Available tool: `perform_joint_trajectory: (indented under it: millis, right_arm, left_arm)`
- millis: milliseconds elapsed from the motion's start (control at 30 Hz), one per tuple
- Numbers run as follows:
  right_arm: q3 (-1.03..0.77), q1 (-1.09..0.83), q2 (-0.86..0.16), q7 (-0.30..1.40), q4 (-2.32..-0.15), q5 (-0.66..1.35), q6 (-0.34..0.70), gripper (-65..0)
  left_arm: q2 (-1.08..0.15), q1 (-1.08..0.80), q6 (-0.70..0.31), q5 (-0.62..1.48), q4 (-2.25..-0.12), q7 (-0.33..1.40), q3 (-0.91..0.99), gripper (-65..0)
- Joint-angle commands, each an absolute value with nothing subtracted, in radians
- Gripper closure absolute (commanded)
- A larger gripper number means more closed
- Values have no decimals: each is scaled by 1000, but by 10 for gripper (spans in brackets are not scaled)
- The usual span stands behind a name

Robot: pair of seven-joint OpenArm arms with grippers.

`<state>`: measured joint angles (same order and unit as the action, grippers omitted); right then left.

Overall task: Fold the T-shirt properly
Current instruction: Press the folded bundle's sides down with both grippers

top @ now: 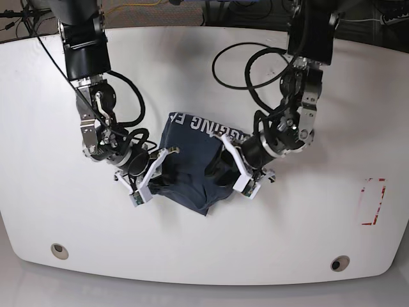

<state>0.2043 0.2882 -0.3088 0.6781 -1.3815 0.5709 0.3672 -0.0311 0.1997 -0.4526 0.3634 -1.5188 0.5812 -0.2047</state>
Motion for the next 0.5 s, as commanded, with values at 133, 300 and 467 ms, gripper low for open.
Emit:
perform_joint_trajectory:
  millis: [133, 300, 467]
  right_arm:
    - [260, 390, -348, 504, -1184, 584, 437, -73]
    - [277, 406, -348, 409, -1063, 578, 456, -73]
    - [278, 415, -334, 360, -1013, 472, 473, -73]
  left_arm:
    - [54, 360, -450, 278, -1198, 463, -189, -218]
    - [61, 420, -450, 252, -1010, 337, -189, -218]
    - [61, 467, -450, 257, -865, 268, -189, -218]
